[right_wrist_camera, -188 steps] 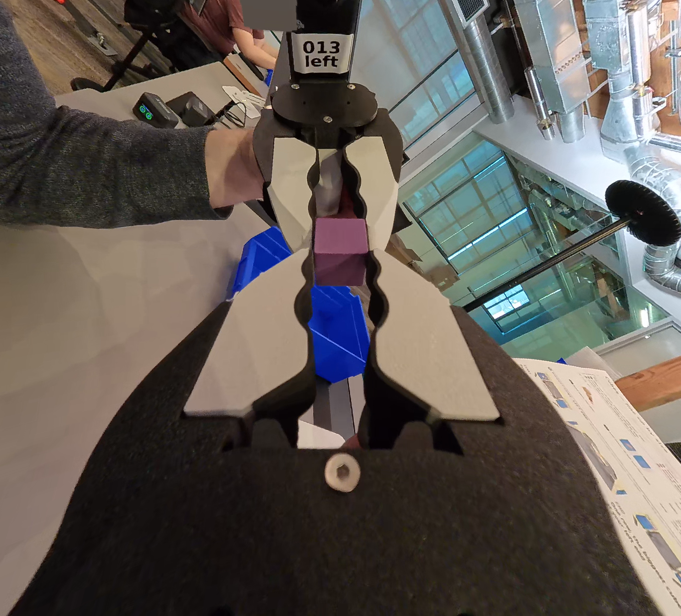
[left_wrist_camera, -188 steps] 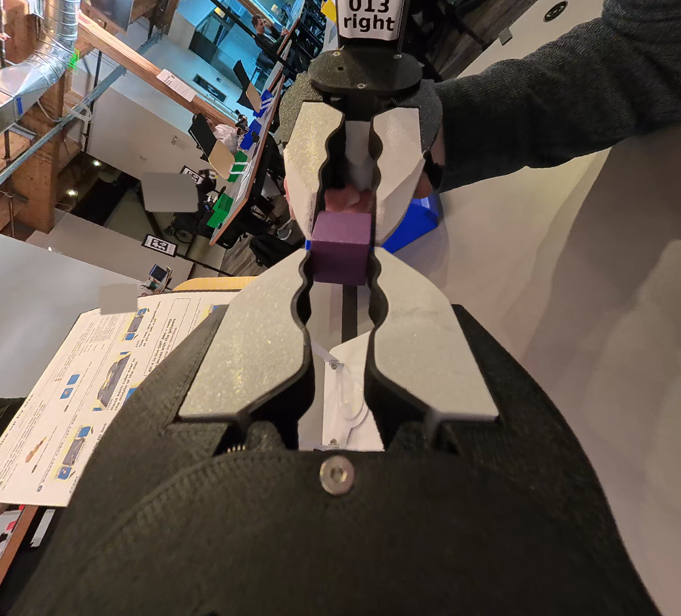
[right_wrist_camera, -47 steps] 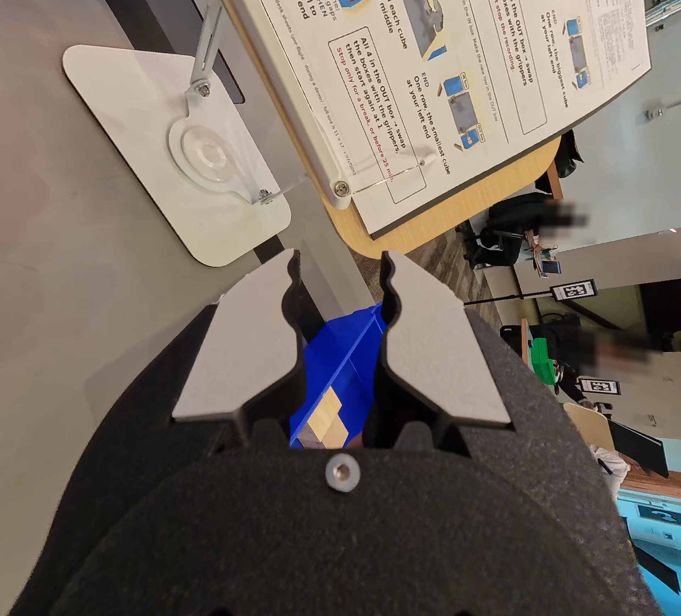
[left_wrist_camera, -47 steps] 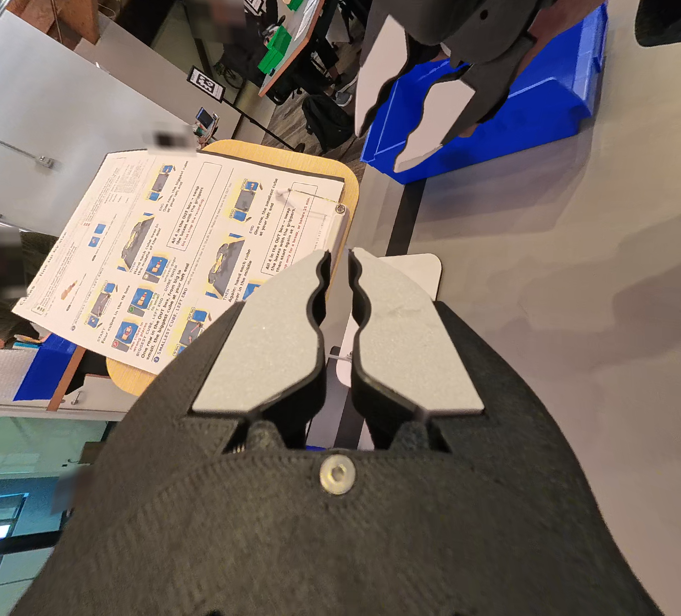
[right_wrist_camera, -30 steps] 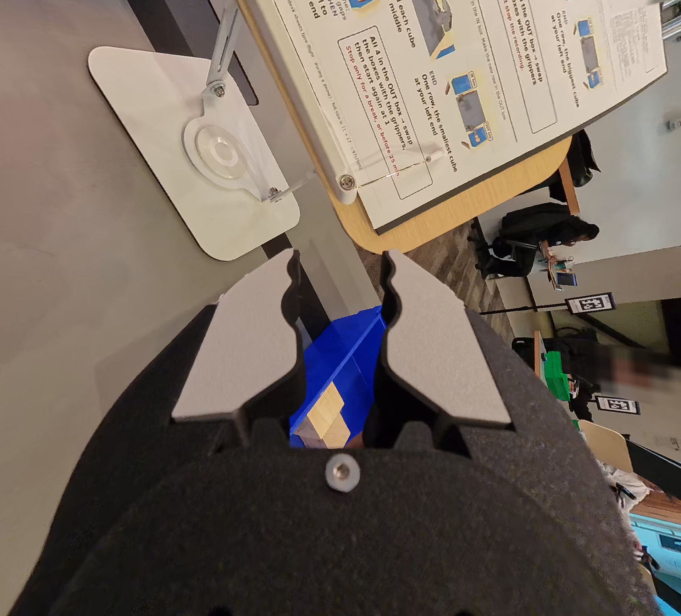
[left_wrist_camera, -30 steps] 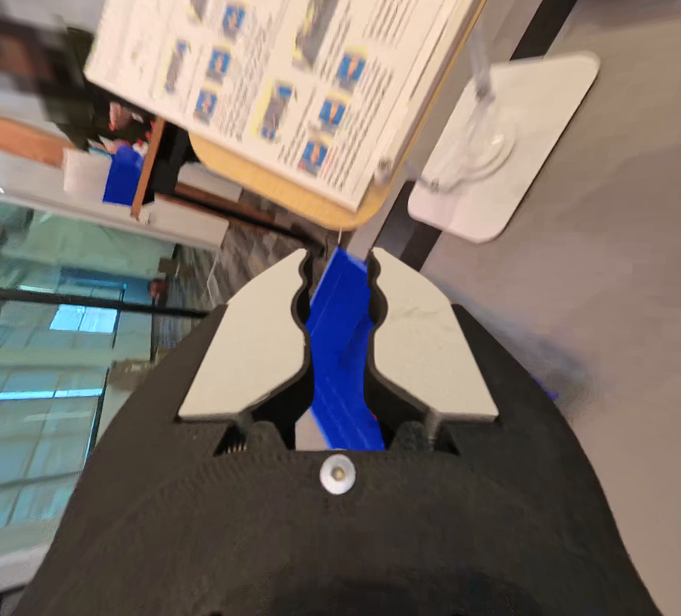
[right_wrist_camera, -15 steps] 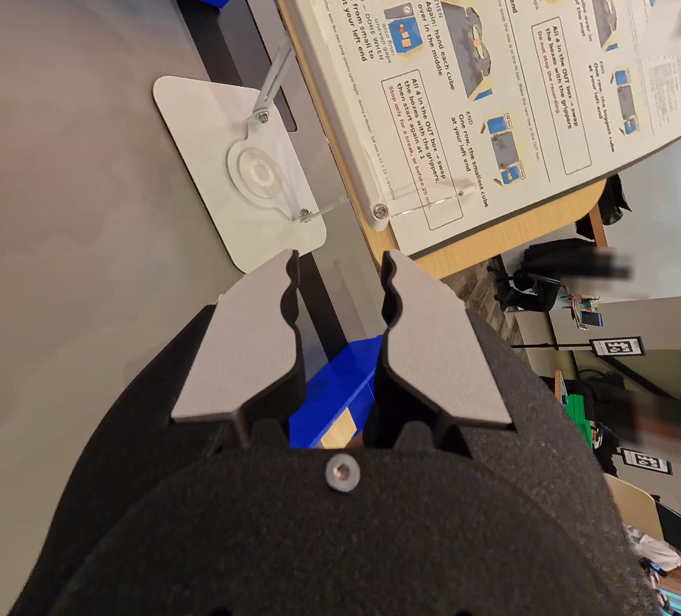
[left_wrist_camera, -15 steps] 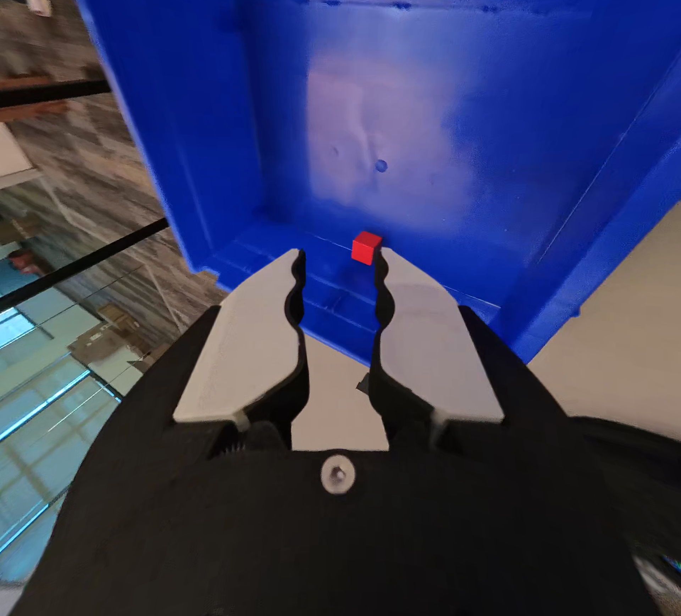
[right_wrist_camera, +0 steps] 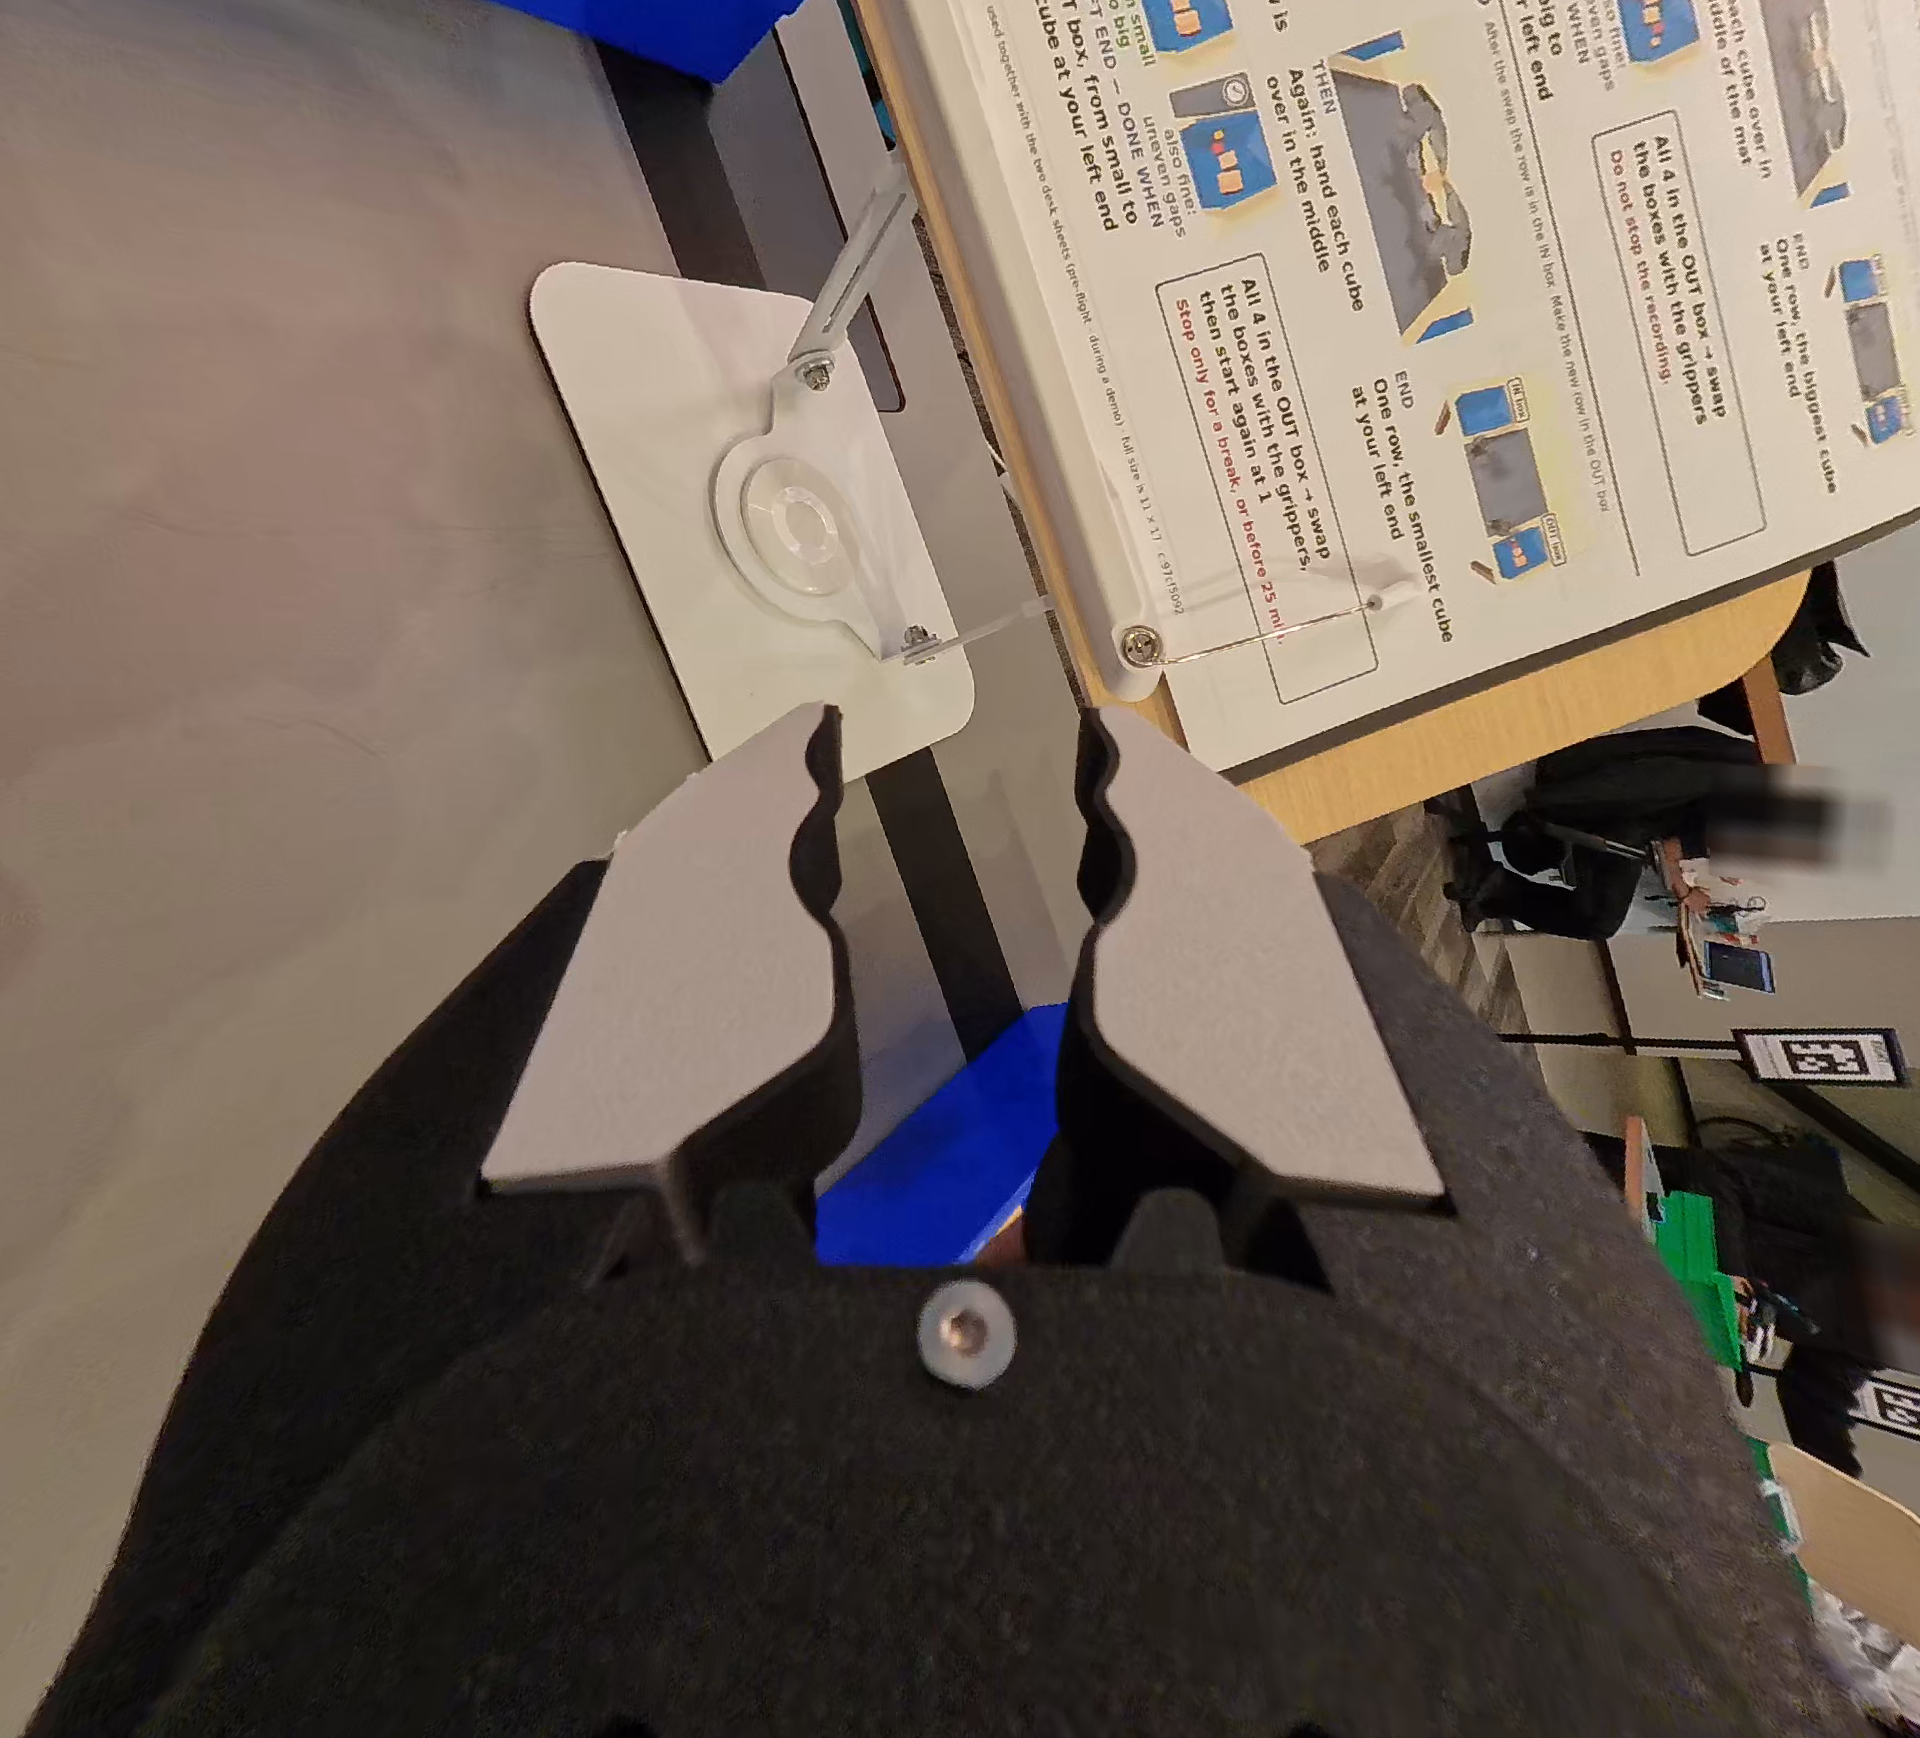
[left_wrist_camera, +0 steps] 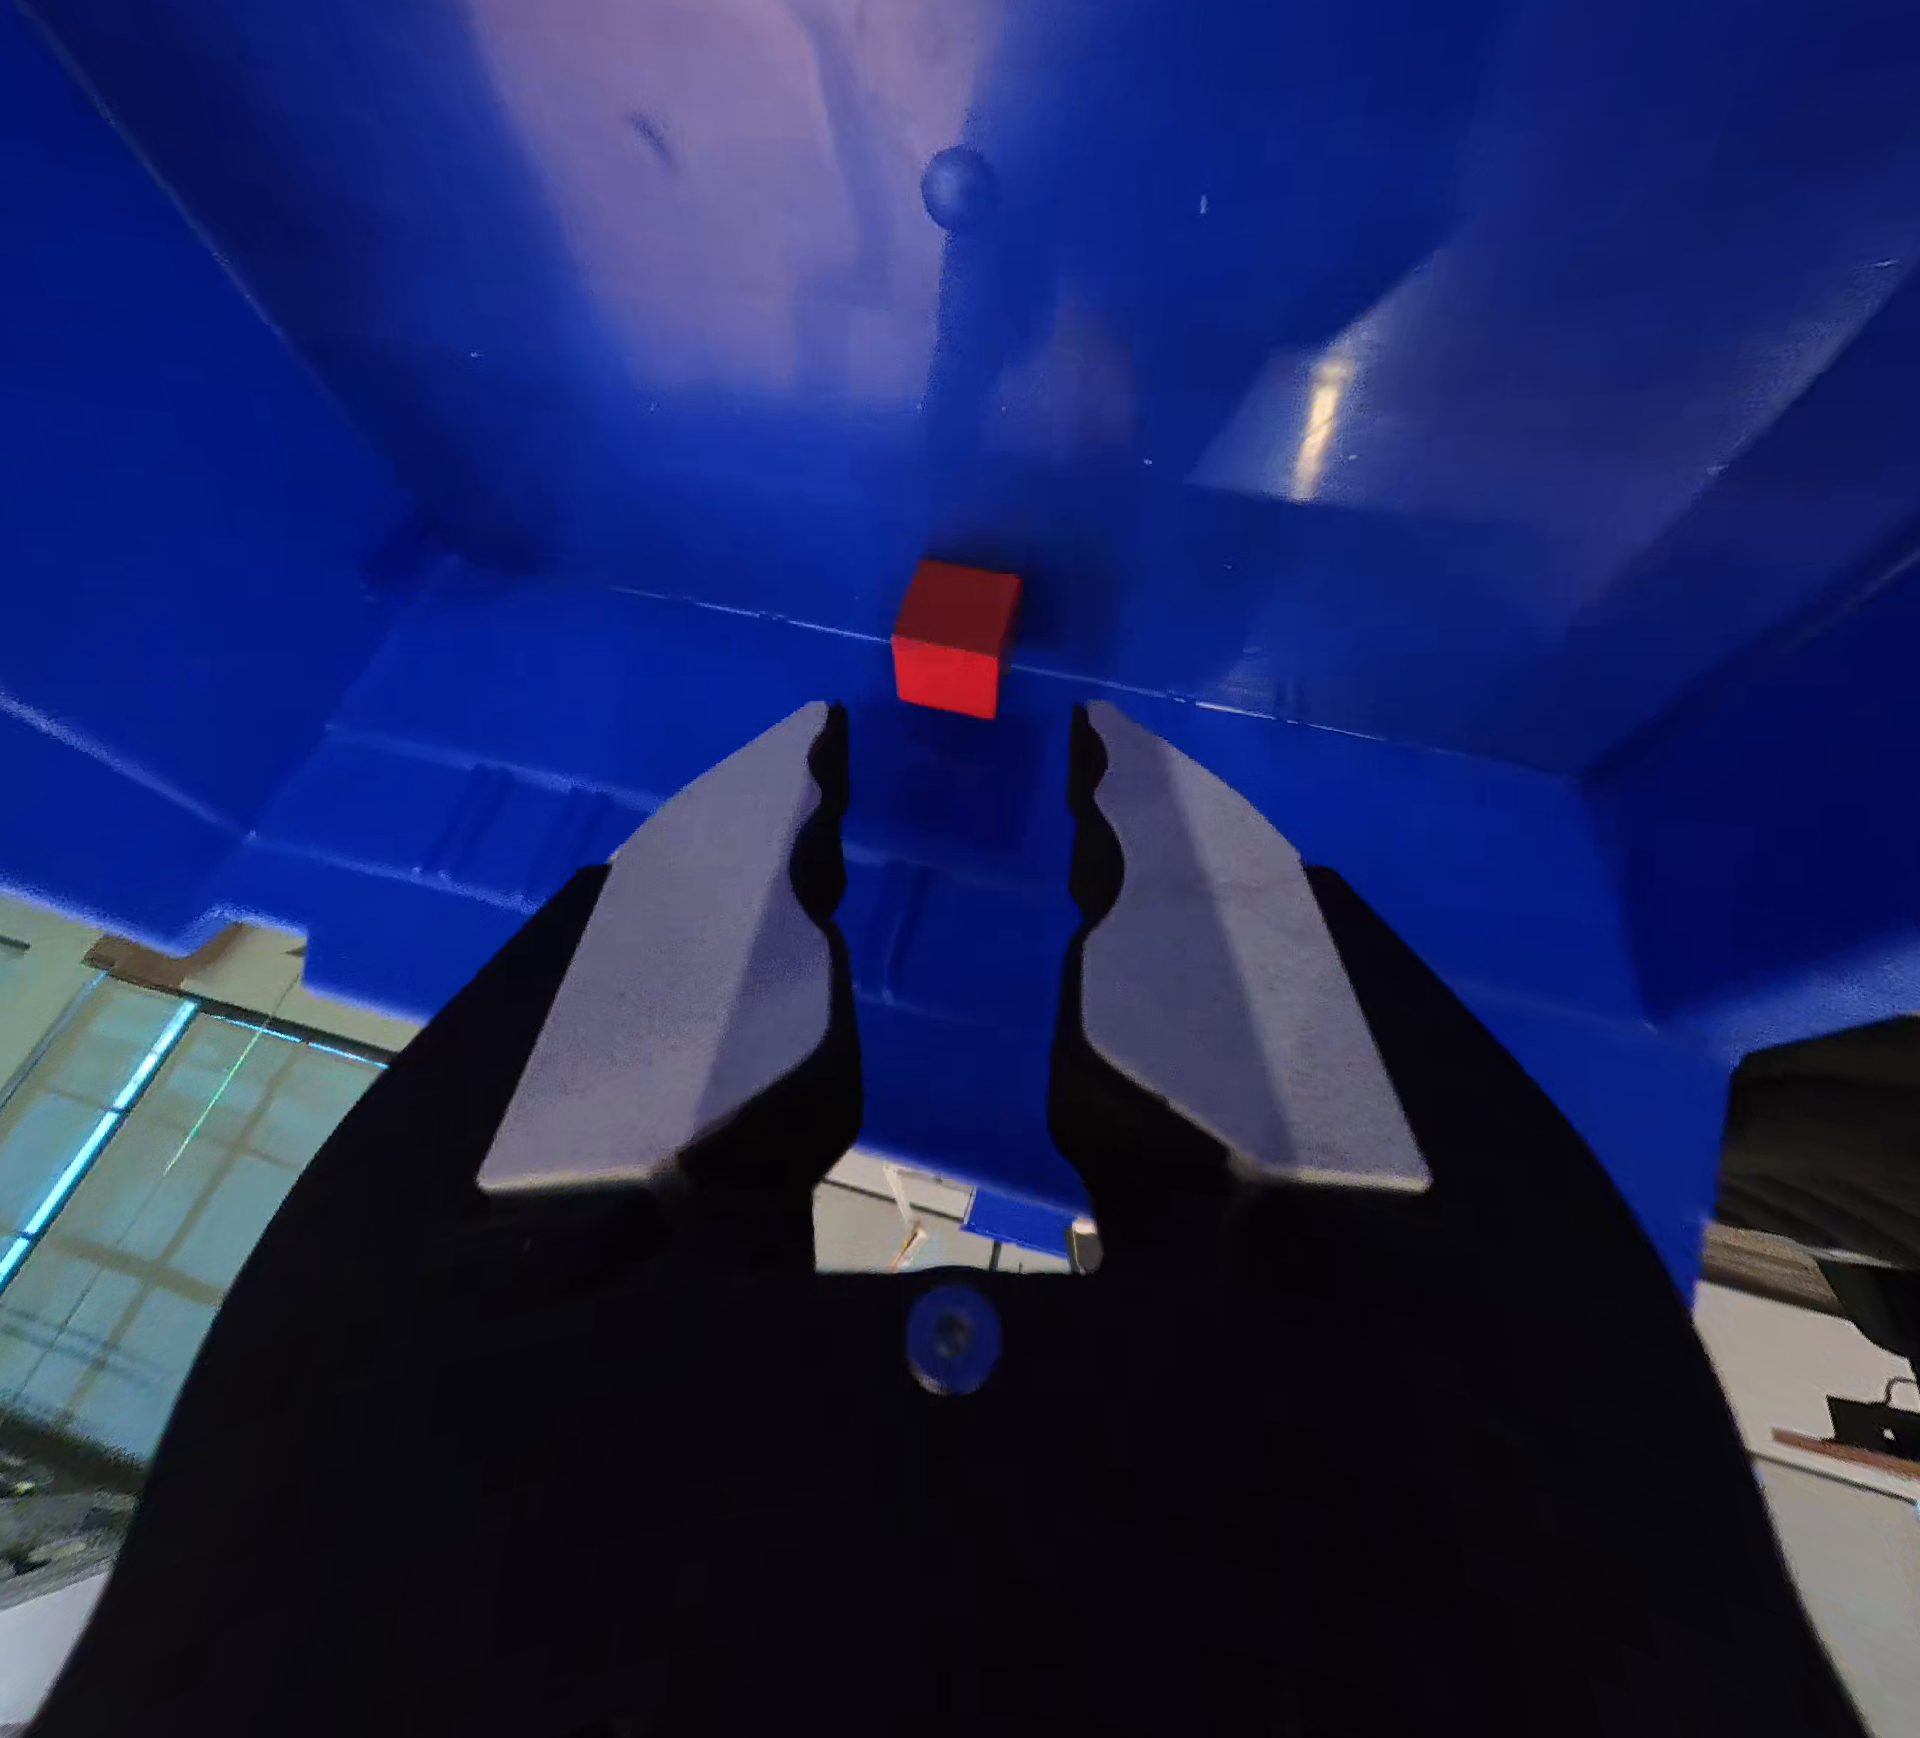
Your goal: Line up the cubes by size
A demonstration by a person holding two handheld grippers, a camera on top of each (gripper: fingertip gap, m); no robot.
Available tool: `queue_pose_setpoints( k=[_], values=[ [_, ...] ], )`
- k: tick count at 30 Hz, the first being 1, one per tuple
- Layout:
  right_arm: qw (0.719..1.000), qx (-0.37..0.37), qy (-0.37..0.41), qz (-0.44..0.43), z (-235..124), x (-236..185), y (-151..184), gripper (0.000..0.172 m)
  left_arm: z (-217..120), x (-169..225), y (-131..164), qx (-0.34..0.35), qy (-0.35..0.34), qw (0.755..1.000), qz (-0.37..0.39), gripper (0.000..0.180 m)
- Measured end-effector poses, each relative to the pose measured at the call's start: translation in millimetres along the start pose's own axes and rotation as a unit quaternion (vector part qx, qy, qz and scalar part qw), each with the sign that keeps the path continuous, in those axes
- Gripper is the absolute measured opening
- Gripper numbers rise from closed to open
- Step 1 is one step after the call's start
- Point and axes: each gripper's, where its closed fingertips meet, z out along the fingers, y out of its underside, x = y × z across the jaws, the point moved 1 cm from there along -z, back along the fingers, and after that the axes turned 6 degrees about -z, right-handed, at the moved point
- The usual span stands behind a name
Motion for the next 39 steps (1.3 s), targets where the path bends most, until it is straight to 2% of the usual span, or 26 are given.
queue_pose_setpoints(
  k=[5,11,18,21,25,27,29,33,37,39],
  values=[
    [1.000,0.000,-0.004,-0.002,1,-2,0,0.043,16,1,-2,-0.015,0.008,1.000,0.007,0.039],
    [1.000,0.002,-0.007,-0.005,2,-3,-1,0.043,28,3,-2,-0.029,0.017,0.999,0.006,0.027],
    [1.000,0.005,-0.009,-0.007,2,-5,-2,0.043,26,0,-1,-0.029,0.005,1.000,0.001,0.023],
    [1.000,0.015,-0.009,-0.004,1,-4,-6,0.043,12,-7,3,-0.006,-0.014,0.999,-0.032,0.023],
    [0.999,0.051,-0.012,0.002,-5,-5,-19,0.043,-39,-18,2,0.103,-0.053,0.988,-0.105,0.022],
    [0.997,0.076,-0.013,0.004,-8,-6,-29,0.043,-81,-19,-4,0.184,-0.079,0.970,-0.137,0.022],
    [0.994,0.107,-0.017,0.008,-13,-8,-42,0.044,-132,-14,-18,0.277,-0.104,0.943,-0.154,0.022],
    [0.980,0.198,-0.027,0.014,-30,-15,-79,0.044,-228,20,-60,0.434,-0.146,0.880,-0.130,0.022],
    [0.961,0.275,-0.033,0.000,-49,-26,-114,0.043,-297,61,-106,0.519,-0.186,0.831,-0.071,0.022],
    [0.954,0.298,-0.035,-0.011,-55,-31,-125,0.043,-326,82,-125,0.564,-0.180,0.805,-0.043,0.022]
  ],
)
